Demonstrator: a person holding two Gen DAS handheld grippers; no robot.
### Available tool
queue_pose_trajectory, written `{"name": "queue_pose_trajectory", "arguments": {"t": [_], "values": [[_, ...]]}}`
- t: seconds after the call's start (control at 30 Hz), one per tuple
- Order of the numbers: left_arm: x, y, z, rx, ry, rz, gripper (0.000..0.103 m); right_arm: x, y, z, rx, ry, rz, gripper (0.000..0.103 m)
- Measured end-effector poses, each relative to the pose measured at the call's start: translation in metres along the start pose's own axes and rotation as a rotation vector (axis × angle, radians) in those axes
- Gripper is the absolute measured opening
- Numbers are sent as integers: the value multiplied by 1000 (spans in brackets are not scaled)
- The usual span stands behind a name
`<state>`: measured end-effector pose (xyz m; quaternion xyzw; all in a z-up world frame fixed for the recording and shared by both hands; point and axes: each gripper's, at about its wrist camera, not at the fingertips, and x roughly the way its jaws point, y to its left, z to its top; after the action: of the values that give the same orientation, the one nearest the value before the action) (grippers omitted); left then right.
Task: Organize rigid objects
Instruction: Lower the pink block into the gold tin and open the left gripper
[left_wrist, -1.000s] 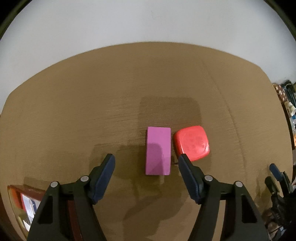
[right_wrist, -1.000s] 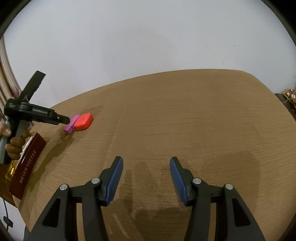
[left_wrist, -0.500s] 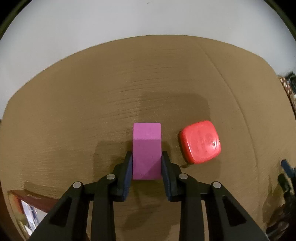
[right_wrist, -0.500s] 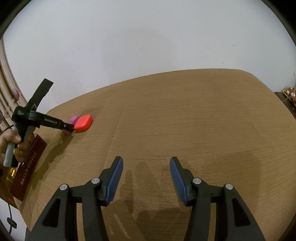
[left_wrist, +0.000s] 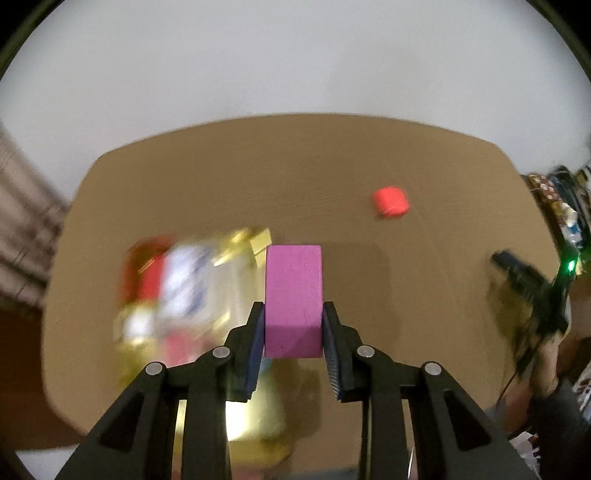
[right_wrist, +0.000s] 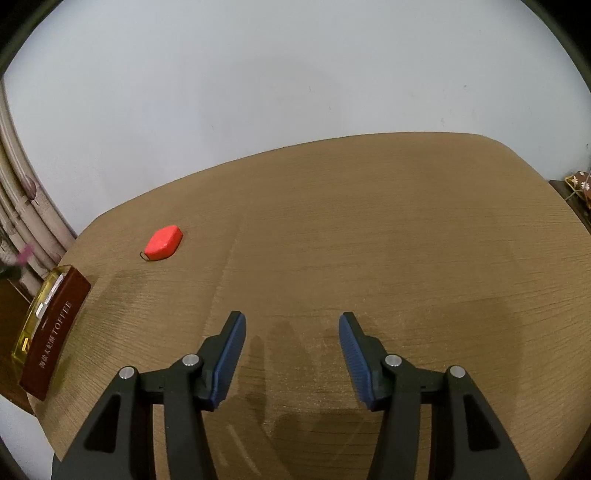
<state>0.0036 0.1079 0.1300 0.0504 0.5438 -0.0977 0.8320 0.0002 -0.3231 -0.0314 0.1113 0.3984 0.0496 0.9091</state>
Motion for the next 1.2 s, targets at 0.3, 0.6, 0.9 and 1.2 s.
{"name": "queue_pose_trajectory", "arguments": {"t": [0.3, 0.6, 0.9, 1.2], "values": [[33, 80, -80, -132, 160, 66, 26, 10, 7, 1, -12, 29, -30, 54], [78, 82, -101, -106, 233, 36, 26, 20, 15, 0, -25, 39, -49, 55], [104, 114, -94, -127, 275, 108, 29, 22, 14, -1, -28, 40, -48, 57], [92, 101, -92, 0, 196, 188, 46, 20, 12, -1, -24, 36, -38, 59]]}}
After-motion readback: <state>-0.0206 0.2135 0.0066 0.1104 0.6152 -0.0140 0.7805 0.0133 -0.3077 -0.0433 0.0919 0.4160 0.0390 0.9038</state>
